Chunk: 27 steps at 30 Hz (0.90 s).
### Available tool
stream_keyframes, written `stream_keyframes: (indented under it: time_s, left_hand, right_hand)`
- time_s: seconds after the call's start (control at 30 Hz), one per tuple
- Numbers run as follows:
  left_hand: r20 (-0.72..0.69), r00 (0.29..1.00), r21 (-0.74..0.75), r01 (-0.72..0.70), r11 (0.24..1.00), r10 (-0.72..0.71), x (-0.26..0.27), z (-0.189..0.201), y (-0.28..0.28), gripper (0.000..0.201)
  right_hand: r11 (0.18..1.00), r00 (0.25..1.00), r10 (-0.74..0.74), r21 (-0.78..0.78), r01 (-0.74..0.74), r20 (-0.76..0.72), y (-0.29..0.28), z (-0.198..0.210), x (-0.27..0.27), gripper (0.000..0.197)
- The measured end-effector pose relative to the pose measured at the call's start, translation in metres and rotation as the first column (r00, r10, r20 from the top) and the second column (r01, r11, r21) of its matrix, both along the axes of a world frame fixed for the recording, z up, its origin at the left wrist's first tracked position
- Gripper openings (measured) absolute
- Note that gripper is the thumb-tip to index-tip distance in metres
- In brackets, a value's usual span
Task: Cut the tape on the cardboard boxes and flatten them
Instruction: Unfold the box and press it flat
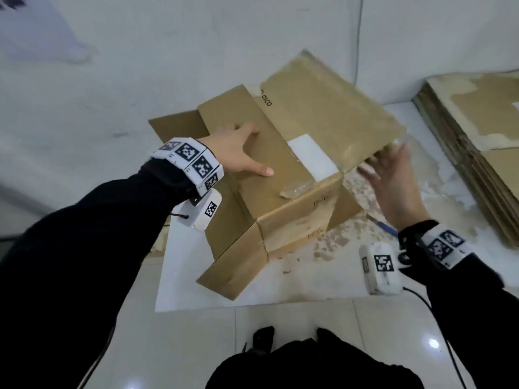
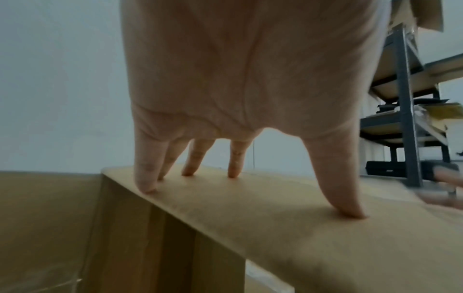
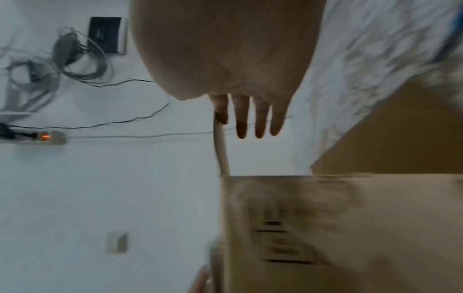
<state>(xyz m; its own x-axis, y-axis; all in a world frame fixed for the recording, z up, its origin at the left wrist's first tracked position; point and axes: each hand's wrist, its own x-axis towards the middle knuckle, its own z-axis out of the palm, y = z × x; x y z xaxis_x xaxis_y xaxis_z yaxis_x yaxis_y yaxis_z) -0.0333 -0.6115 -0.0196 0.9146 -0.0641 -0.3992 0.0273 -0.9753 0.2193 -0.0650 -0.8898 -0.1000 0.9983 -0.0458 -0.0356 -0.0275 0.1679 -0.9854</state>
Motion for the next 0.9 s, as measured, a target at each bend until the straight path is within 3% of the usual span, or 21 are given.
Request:
stream_keyframes:
  time_s: [0.03,0.1,0.17,0.2,0.27,0.3,0.37,0.43,0.53,0.63,0.7,0.83,0.9]
  left_hand:
    - [-0.004,1.0,-0.013,-0.018,1.0,0.018,-0.004,0.001,-0.002,0.101]
    - [-0.011,0.999,-0.022,-0.043,0.999,0.043,-0.014,0.009,-0.01,0.102]
    - [0.014,0.998,0.047,-0.065,0.997,0.065,-0.025,0.025,-0.016,0.096]
    - [0.07,0.995,0.112,-0.085,0.99,0.077,-0.032,0.035,-0.019,0.088]
    - [0.302,0.951,0.225,-0.135,0.965,0.062,-0.051,0.057,-0.027,0.06]
    - [0.447,0.893,0.218,-0.158,0.963,0.045,-0.061,0.066,-0.035,0.049]
    - [0.634,0.77,0.061,-0.143,0.988,0.072,-0.083,0.075,-0.066,0.043]
    - [0.636,0.762,-0.064,-0.1,0.993,0.118,-0.092,0.065,-0.105,0.035]
    - [0.531,0.846,0.105,-0.012,0.994,-0.046,-0.091,0.023,-0.152,0.031]
    - [0.594,0.803,0.206,-0.102,0.973,-0.041,-0.088,-0.004,-0.149,0.032]
    - [0.623,0.781,0.265,-0.149,0.953,-0.051,-0.09,-0.006,-0.142,0.032]
    - [0.473,0.881,0.452,-0.229,0.862,-0.014,-0.087,-0.015,-0.153,0.063]
    - [0.452,0.892,0.459,-0.231,0.858,-0.002,-0.086,-0.023,-0.161,0.072]
  right_hand:
    - [0.999,0.996,0.042,-0.016,-0.04,0.083,0.001,0.015,0.008,0.045]
    - [0.965,0.963,0.183,-0.225,-0.137,0.197,0.008,0.036,0.024,0.026]
    - [0.836,0.897,0.412,-0.458,-0.301,0.162,0.018,0.038,0.039,0.011]
    - [0.749,0.865,0.498,-0.536,-0.388,0.069,0.022,0.04,0.044,0.031]
    - [0.627,0.782,0.61,-0.525,-0.576,-0.129,0.029,0.042,0.052,0.069]
    - [0.581,0.734,0.653,-0.496,-0.645,-0.188,0.032,0.044,0.054,0.078]
    - [0.497,0.666,0.71,-0.506,-0.705,-0.23,0.037,0.046,0.061,0.084]
    - [0.466,0.68,0.704,-0.589,-0.66,-0.205,0.042,0.048,0.063,0.087]
    - [0.357,0.667,0.74,-0.791,-0.497,-0.086,0.028,0.042,0.062,0.08]
    - [0.336,0.734,0.679,-0.886,-0.319,-0.007,-0.025,0.025,0.055,0.039]
    - [0.336,0.713,0.697,-0.911,-0.238,0.071,-0.062,0.019,0.036,0.023]
    - [0.275,0.611,0.791,-0.907,-0.32,0.024,-0.077,0.016,-0.028,0.015]
    - [0.233,0.543,0.839,-0.873,-0.429,-0.043,-0.068,0.02,-0.051,0.02]
